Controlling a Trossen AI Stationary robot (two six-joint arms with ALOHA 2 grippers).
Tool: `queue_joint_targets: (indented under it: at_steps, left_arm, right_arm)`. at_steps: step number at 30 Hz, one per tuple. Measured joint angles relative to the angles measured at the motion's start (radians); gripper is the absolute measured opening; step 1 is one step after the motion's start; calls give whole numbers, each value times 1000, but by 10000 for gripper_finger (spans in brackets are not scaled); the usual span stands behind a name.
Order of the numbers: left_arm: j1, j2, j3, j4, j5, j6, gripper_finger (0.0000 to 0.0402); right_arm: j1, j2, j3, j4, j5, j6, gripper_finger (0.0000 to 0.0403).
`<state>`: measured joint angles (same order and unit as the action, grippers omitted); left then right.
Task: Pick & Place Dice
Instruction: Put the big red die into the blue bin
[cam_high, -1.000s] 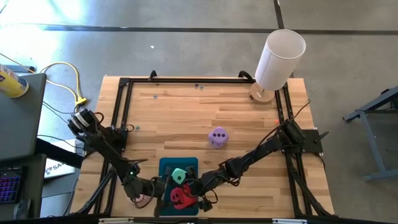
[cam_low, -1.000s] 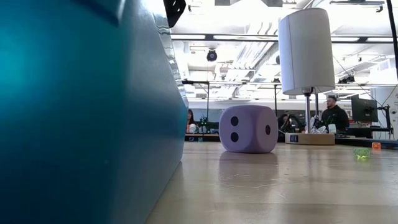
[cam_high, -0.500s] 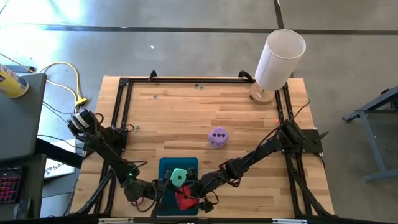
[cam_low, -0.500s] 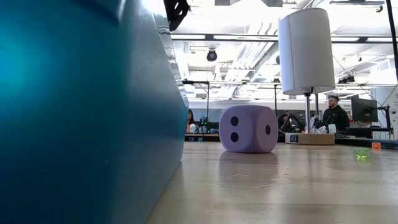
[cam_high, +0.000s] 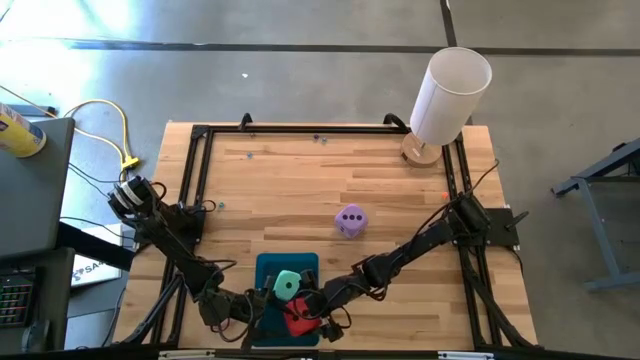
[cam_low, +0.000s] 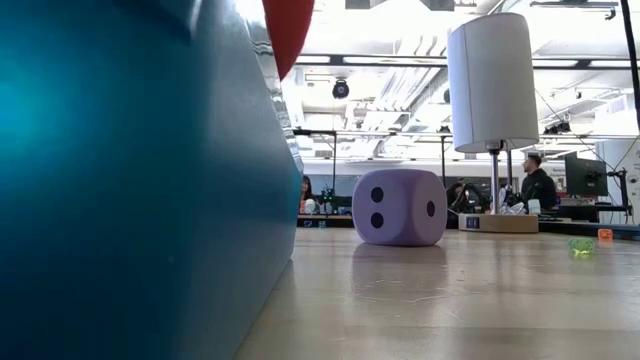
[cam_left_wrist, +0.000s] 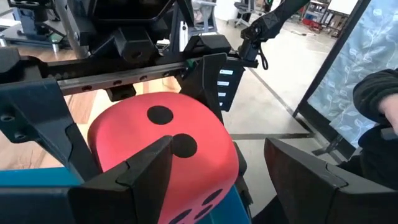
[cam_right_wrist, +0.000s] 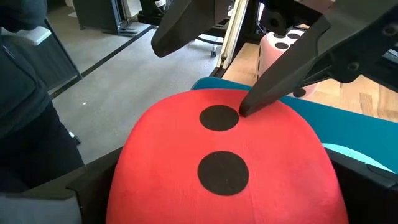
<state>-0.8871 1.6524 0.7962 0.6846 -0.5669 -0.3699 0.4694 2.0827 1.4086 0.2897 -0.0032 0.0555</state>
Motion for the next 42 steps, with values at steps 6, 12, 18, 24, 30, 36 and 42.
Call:
queue_joint_targets:
  at_steps: [6,12,18,24,30,36,42]
  left_arm:
    - [8,2,-2,72,7,89,246]
    - [24,2,-2,145,5,183,246]
    - [25,2,-2,169,-23,243,246]
    - [47,2,-1,121,-55,197,246]
    - [74,0,2,-4,-37,60,246]
    - [79,-1,2,-19,62,14,246]
    - [79,-1,2,-21,69,-2,246]
  right_arm:
    - [-3,0,1,16,15,0,398]
    - [-8,0,2,11,11,4,398]
    - [-8,0,2,5,4,7,398]
    - [-8,0,2,3,3,3,398]
    - [-8,0,0,1,-3,3,398]
    - [-6,1,0,8,-15,2,398]
    - [-6,1,0,15,-30,2,398]
